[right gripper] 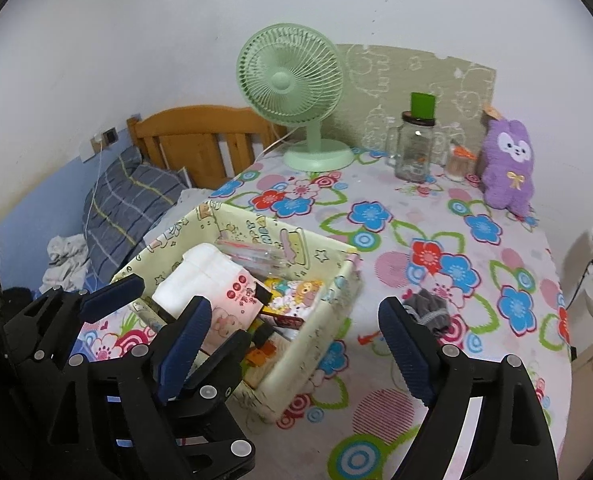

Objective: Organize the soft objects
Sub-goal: 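Withdraw both open tools from the box toward the grey mesh sponge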

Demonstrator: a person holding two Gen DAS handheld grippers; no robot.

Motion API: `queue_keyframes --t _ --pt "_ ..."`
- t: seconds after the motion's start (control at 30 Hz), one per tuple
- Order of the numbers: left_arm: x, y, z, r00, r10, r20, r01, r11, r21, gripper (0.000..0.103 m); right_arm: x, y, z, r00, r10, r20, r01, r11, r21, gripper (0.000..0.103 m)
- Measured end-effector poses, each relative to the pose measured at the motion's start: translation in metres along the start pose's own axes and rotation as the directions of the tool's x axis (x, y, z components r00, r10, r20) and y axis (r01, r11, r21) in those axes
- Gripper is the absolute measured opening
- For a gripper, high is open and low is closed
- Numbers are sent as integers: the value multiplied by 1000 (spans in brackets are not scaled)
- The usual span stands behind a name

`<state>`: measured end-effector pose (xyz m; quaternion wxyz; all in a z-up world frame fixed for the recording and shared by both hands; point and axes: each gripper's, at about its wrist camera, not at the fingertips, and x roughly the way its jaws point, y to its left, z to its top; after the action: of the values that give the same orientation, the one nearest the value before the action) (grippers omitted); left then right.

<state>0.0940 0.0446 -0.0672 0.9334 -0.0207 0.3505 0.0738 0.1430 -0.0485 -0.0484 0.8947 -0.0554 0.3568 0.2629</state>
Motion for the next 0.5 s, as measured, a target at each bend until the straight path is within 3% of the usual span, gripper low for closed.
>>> queue_keyframes --t 0.5 --pt "-28 -36 -4 999 -35 36 35 999 6 92 -49 -25 -18 993 -89 75 86 995 44 96"
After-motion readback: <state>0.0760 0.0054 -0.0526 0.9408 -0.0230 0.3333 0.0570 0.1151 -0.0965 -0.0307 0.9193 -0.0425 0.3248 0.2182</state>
